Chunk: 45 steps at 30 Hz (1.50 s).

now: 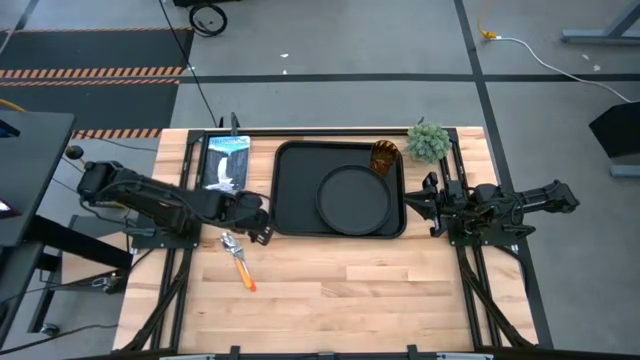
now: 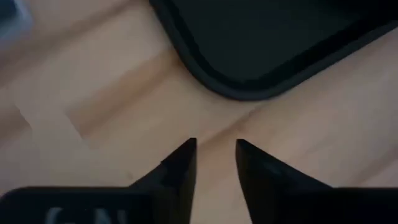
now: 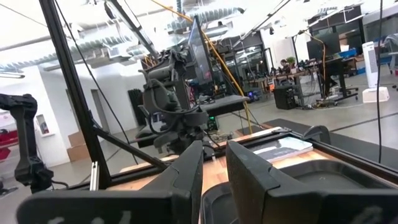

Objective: Pick and place plate/cup/fork/spoon on tray
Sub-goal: Put the orange fork beside the black plate on the black serving tray

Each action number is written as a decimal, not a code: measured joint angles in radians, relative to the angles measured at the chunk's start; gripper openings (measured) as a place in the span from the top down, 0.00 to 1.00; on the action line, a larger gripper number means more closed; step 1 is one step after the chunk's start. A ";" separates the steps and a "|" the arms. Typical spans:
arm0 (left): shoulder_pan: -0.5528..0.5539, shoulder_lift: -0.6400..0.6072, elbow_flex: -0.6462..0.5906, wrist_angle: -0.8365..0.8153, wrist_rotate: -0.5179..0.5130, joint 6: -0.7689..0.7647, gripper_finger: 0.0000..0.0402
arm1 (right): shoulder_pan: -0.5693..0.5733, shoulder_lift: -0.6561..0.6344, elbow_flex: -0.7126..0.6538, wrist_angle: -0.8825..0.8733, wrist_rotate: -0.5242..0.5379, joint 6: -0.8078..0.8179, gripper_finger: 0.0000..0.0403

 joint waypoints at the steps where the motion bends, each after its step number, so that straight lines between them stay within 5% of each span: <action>1: -0.010 0.000 0.000 0.000 0.005 -0.040 0.67 | 0.000 0.000 0.000 0.000 0.000 0.000 0.81; 20: -0.270 0.080 0.016 -0.002 0.039 -0.637 0.65 | 0.000 0.000 0.000 0.000 0.000 0.000 0.81; 45: -0.394 0.225 0.111 -0.128 0.116 -0.995 0.65 | 0.000 0.000 0.000 0.000 0.000 0.000 0.81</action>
